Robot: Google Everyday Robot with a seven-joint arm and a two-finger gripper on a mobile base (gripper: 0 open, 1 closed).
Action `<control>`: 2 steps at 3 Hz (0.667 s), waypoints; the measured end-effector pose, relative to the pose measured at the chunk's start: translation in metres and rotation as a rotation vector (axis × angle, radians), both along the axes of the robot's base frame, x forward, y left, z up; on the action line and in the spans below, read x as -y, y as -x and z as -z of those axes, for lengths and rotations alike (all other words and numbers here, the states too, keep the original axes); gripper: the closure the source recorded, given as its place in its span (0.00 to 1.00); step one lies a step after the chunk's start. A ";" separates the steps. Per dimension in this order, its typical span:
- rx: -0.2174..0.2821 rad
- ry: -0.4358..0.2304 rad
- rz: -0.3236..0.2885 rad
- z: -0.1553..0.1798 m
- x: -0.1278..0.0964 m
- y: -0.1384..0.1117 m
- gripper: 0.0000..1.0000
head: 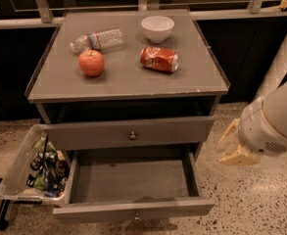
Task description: Close middle drawer
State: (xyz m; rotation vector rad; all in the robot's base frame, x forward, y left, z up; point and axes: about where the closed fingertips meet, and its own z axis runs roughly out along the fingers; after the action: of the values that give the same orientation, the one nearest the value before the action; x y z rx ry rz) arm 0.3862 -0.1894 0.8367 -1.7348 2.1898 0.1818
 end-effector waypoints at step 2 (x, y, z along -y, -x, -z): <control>0.002 0.001 0.000 0.006 -0.004 0.004 1.00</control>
Offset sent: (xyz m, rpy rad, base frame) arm -0.0062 0.0084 -0.0100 0.0021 -0.0061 -0.0016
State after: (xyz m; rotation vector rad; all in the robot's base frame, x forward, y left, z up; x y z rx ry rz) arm 0.3823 -0.1851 0.8311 -1.7347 2.1887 0.1794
